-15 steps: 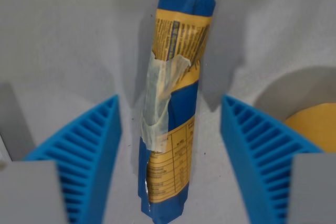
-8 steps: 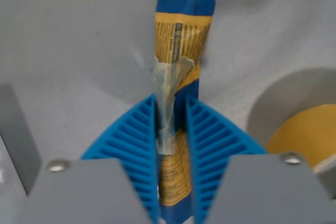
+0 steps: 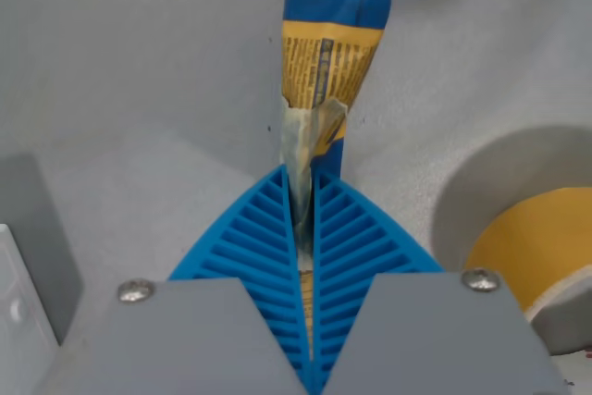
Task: Pick up the blue bag
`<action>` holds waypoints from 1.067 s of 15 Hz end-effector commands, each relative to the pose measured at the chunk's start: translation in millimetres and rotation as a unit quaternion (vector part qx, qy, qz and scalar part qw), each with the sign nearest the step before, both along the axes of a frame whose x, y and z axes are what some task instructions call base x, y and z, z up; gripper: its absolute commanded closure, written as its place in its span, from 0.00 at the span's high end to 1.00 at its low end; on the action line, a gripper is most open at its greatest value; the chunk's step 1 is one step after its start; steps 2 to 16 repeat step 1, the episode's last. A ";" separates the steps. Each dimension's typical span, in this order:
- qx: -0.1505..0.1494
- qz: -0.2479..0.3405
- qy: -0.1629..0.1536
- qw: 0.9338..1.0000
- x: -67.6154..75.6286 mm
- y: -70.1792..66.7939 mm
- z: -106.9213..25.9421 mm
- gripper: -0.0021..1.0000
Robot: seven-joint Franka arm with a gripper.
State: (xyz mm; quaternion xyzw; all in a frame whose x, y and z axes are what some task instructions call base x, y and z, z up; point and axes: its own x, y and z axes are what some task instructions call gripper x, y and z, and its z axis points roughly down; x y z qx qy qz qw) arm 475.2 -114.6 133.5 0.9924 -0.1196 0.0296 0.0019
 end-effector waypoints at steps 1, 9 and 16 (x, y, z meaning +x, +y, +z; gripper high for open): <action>0.018 -0.007 -0.028 0.999 -13.7 1.8 25.3 0.00; 0.018 -0.007 -0.028 0.999 -13.7 1.8 25.3 0.00; 0.018 -0.007 -0.028 0.999 -13.7 1.8 25.3 0.00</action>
